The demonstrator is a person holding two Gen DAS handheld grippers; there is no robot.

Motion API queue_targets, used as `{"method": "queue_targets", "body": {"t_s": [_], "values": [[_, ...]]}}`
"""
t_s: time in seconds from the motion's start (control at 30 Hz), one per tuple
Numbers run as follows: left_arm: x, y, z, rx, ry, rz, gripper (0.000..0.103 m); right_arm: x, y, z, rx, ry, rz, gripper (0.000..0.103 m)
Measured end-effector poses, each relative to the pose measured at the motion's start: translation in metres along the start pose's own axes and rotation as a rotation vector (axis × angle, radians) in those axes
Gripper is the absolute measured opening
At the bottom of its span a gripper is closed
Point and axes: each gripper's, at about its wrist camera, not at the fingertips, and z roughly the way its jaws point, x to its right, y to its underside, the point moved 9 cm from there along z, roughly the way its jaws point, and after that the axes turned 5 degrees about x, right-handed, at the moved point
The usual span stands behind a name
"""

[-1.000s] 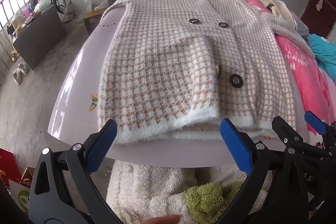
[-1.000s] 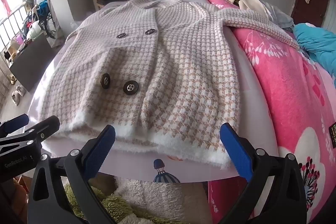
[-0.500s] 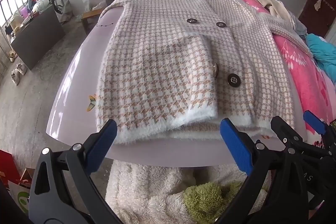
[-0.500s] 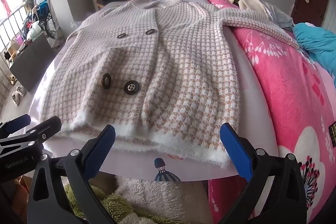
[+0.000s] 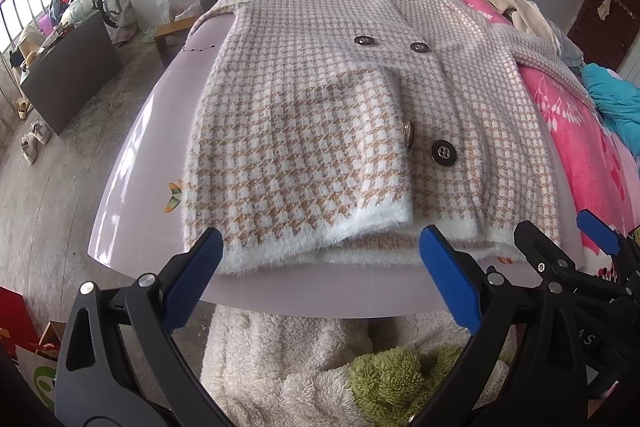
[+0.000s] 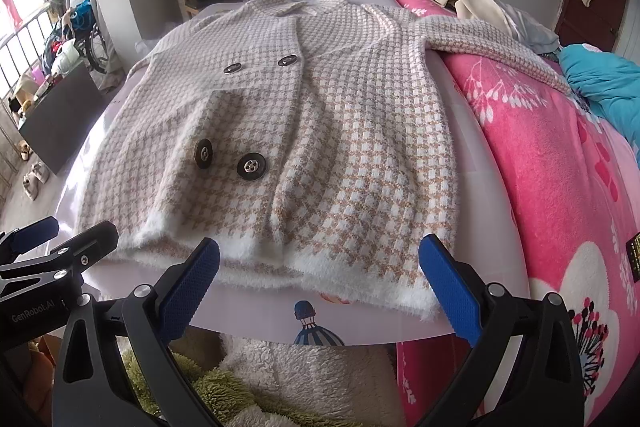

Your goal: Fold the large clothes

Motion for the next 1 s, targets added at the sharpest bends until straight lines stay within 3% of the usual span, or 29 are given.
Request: {"method": "queue_targets", "body": {"t_s": [1.0], "values": [[0.0028,0.0013,-0.0003,0.003,0.008,0.000,0.095,0.0013,-0.0024,-0.0007,0.007,0.016,-0.008,0.097]]}}
